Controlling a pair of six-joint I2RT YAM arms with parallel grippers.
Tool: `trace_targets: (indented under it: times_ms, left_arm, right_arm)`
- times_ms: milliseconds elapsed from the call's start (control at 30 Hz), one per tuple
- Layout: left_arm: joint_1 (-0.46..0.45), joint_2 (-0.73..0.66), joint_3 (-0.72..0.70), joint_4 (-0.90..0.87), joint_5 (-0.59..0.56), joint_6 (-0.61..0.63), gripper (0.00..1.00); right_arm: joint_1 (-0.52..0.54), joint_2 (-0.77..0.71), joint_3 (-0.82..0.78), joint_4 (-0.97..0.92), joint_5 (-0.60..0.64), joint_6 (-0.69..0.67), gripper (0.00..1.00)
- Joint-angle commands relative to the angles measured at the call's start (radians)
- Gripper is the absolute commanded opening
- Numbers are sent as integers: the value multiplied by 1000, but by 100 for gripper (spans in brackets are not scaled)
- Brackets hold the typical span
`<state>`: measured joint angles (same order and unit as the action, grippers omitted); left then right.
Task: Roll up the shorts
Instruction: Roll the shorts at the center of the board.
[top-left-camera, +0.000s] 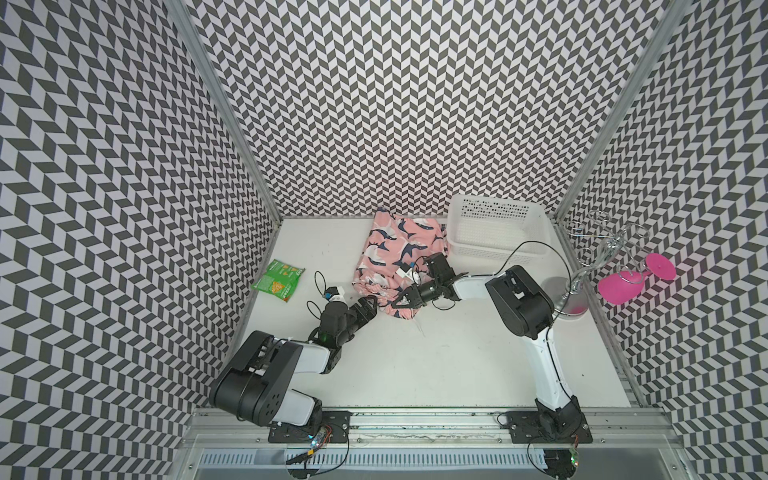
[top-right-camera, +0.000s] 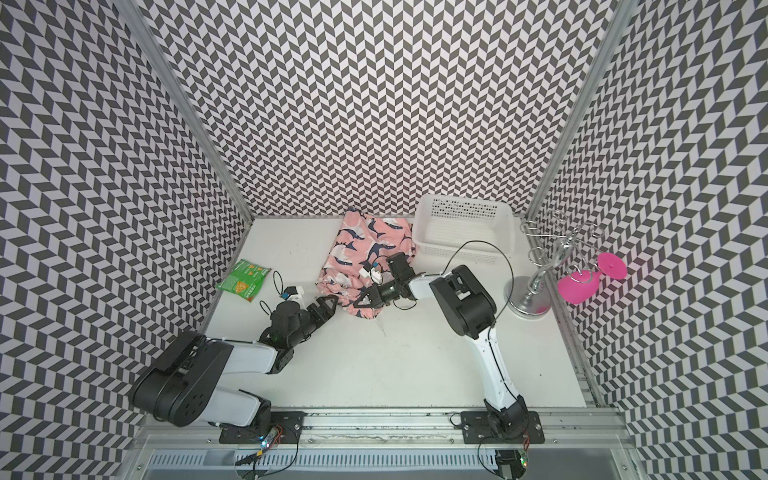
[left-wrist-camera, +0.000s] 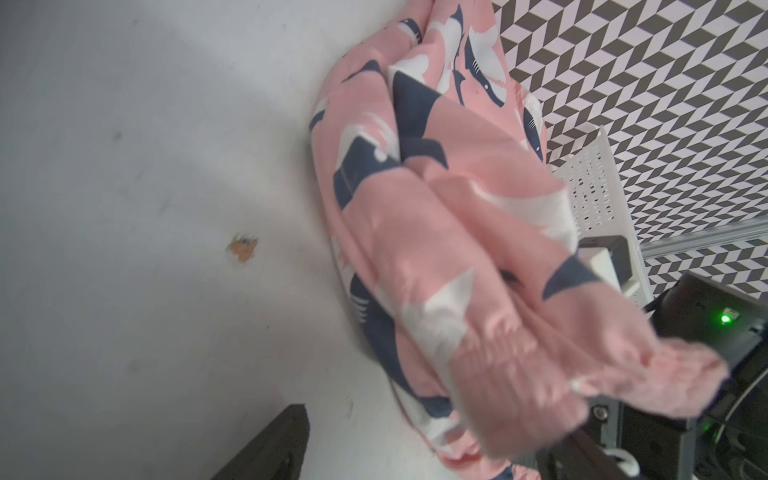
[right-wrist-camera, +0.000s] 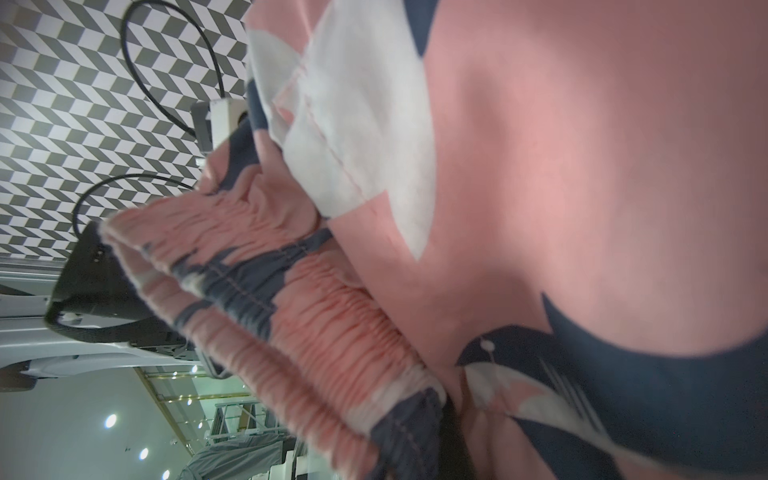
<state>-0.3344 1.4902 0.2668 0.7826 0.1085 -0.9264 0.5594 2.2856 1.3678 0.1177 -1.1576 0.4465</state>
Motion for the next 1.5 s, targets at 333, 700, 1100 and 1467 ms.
trace_targets:
  times_ms: [333, 700, 1100, 1467]
  left_arm:
    - [-6, 251, 196, 49, -17, -2, 86]
    - [-6, 326, 282, 3, 19, -28, 22]
    - [-6, 198, 304, -264, -12, -46, 0]
    - [4, 44, 250, -545, -8, -112, 0]
  right_arm:
    - [-7, -16, -11, 95, -35, 40, 0]
    - [-11, 12, -29, 144, -50, 90, 0]
    - [-24, -170, -14, -190, 286, -180, 36]
    - [244, -567, -306, -162, 1044, -501, 53]
